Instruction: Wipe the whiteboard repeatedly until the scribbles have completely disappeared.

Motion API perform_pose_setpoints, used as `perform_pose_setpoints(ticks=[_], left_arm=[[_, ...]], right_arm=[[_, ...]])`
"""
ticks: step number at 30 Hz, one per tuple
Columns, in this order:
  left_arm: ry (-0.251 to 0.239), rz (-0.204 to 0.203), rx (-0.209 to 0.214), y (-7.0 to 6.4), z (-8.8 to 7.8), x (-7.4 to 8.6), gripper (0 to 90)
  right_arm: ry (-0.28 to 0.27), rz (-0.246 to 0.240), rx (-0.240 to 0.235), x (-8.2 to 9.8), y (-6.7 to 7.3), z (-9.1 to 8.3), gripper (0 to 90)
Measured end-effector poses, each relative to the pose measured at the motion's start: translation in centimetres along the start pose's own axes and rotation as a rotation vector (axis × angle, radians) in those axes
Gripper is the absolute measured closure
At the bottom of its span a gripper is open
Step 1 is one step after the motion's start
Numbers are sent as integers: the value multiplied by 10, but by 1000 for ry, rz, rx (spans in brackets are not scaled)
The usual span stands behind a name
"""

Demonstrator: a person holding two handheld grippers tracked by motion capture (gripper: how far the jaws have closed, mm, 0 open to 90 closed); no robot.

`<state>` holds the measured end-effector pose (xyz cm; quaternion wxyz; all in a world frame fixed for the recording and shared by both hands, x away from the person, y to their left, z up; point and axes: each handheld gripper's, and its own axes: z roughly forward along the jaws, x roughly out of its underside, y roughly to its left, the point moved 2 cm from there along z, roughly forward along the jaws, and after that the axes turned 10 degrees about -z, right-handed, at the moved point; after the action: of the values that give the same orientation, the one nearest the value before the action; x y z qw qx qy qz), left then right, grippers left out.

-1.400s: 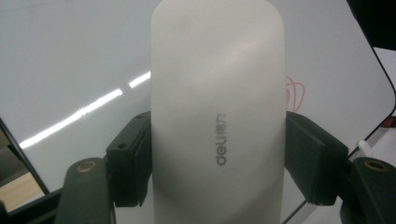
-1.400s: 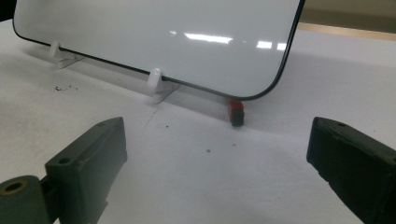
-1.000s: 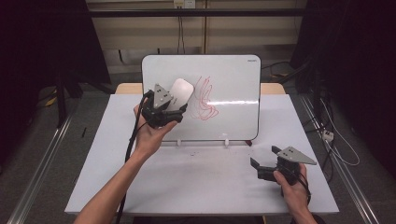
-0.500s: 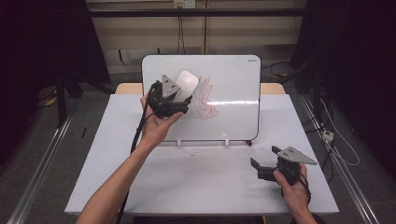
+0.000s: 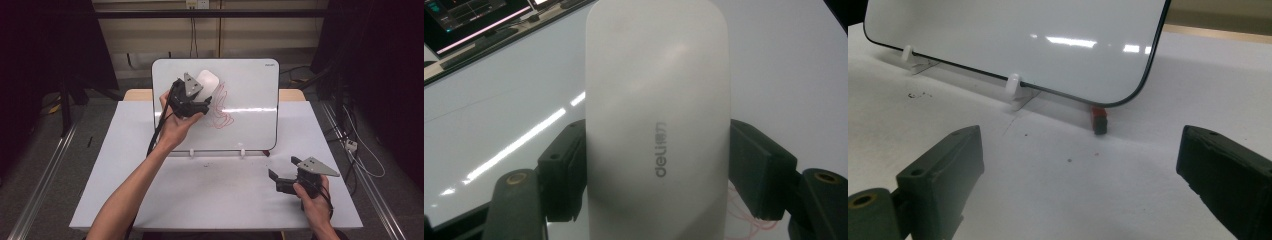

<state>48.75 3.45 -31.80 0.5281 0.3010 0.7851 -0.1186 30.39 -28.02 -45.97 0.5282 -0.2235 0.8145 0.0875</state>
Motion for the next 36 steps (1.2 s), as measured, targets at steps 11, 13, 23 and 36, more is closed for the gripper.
perform_pose_setpoints(ticks=[11, 13, 23, 36], left_arm=[[12, 20, -44, 0, 13, -4, 311], [16, 26, -47, 0, 14, -3, 311], [39, 69, -96, -2, 26, 0, 311], [40, 109, -146, -8, 33, 2, 312]], right_arm=[[2, 1, -2, 0, 0, 0, 52], [2, 1, -1, 0, 0, 0, 52], [2, 2, -3, 0, 0, 0, 52], [2, 1, -2, 0, 0, 0, 52]])
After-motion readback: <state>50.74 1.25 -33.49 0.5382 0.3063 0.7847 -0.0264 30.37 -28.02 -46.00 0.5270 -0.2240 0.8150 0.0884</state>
